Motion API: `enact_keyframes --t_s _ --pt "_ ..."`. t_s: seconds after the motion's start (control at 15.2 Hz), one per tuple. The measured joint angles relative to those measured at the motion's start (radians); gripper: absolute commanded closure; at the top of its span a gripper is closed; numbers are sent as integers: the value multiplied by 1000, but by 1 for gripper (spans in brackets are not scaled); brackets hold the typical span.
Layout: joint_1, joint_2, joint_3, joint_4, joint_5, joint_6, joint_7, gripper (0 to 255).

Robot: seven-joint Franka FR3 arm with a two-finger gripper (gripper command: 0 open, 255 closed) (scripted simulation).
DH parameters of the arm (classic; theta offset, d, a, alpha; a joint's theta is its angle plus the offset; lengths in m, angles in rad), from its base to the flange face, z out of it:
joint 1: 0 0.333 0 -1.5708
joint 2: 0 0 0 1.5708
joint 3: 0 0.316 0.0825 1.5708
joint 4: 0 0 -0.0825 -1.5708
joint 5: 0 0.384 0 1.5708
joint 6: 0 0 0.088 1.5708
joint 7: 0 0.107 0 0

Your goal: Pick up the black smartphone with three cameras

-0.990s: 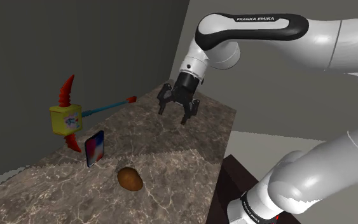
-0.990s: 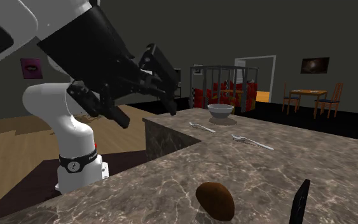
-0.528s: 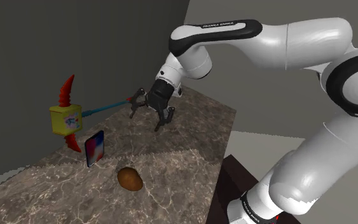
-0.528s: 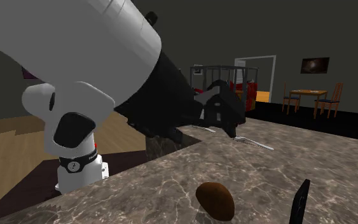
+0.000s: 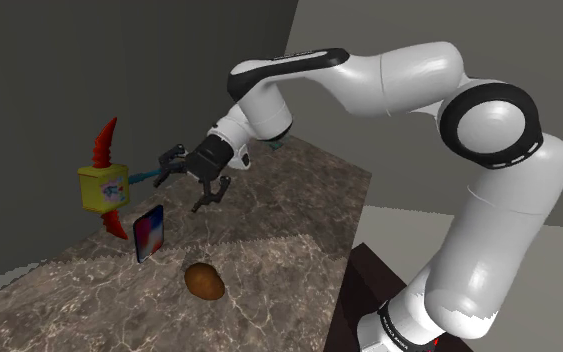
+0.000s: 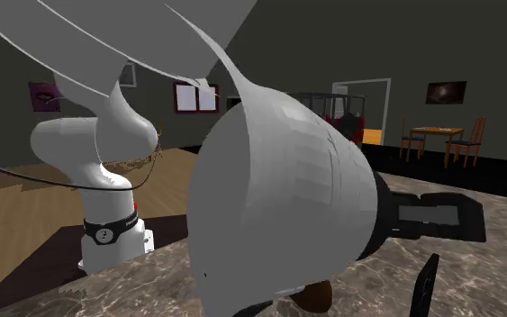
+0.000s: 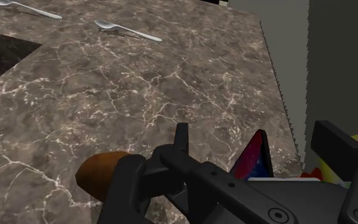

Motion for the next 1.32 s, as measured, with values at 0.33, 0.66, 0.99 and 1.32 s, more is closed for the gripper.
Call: enact_keyframes --t_s 0.33,0.66,0.99,1.32 --pt "17 129 23 86 100 28 33 0" --pt "23 176 24 90 107 47 -1 0" --pt "25 191 23 94 108 53 -12 255" --pt "25 192 23 95 108 53 -12 255"
